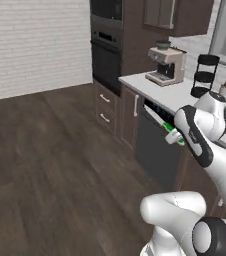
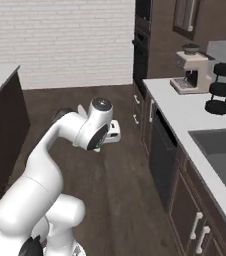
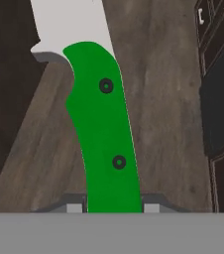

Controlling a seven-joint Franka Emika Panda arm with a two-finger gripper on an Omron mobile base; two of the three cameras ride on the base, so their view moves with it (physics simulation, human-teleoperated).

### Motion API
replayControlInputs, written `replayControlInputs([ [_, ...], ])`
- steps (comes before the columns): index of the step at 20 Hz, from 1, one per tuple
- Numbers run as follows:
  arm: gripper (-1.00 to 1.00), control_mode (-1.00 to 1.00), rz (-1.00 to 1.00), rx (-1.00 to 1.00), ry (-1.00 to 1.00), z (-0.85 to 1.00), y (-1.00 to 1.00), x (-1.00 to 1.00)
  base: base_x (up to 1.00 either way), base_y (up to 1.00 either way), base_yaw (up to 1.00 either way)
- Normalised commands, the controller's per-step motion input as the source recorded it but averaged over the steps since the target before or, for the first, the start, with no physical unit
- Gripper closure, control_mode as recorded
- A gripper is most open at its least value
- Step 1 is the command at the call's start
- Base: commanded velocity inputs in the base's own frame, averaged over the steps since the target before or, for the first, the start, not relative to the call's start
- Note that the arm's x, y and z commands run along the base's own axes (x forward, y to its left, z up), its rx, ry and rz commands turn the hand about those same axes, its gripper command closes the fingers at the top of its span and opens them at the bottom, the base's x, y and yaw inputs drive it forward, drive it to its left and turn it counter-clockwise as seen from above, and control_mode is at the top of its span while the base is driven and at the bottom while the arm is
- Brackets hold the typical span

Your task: Pick up the knife from the drawer and place it on the cutting board. Then place the meat from the plate to the cutting board.

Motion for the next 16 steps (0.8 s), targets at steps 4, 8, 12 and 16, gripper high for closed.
replayControlInputs([
  [4,1.0,1.0,0.0,0.0,0.0,0.0,0.0,0.0,0.5,0.15,0.45],
  [8,1.0,1.0,0.0,0.0,0.0,0.0,0.0,0.0,1.0,0.0,0.09],
  [12,1.0,1.0,0.0,0.0,0.0,0.0,0.0,0.0,1.0,0.0,0.01],
  [16,1.0,1.0,0.0,0.0,0.0,0.0,0.0,0.0,1.0,0.0,0.01],
])
